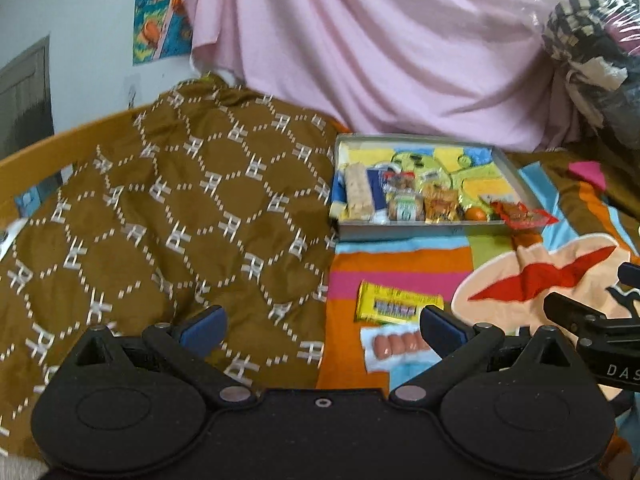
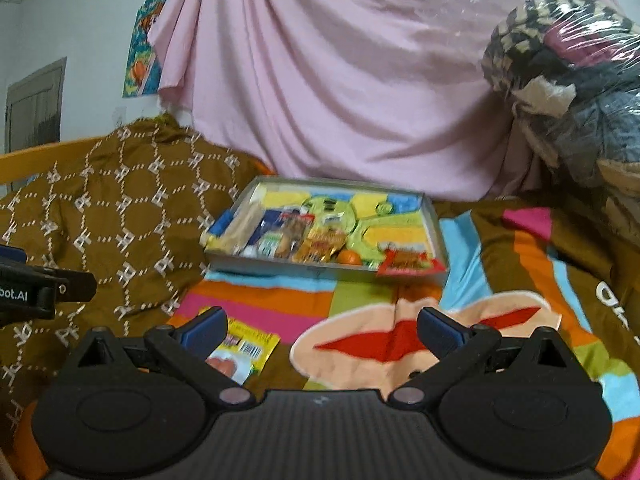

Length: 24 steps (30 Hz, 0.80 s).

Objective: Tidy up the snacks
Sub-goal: 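Move both open tools back toward the yellow bar and sausage pack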

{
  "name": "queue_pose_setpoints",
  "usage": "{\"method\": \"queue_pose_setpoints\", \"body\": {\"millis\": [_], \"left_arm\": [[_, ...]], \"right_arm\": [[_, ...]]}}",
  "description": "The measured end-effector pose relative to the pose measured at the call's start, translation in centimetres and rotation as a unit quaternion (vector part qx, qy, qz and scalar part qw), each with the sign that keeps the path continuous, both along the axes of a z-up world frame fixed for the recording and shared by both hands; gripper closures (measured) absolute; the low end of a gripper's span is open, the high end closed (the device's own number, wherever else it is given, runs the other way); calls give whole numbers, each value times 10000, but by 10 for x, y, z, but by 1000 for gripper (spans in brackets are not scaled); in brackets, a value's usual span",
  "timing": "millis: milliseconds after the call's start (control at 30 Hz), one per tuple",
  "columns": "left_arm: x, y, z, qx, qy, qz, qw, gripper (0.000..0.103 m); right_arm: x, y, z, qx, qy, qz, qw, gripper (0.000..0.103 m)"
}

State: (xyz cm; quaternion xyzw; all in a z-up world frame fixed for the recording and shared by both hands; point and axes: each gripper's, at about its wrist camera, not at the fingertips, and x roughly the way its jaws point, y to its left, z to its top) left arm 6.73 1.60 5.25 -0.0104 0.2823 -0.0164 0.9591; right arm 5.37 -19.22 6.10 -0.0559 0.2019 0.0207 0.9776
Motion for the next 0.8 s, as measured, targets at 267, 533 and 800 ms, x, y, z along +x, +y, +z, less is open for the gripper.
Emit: {"method": "queue_pose_setpoints", "body": {"millis": [267, 533, 800], "left_arm": [[4, -6, -10, 302, 409, -35, 9987, 1], [6, -8, -15, 318, 646, -54, 9974, 1], [26, 0, -26, -68, 1164, -111, 9931, 1]], "right_arm": [[3, 18, -12, -301, 541, 304, 9976, 0], [6, 22, -16, -303, 807, 537, 9948, 0], [29, 16, -24, 19, 1602, 948, 9825, 0]]}}
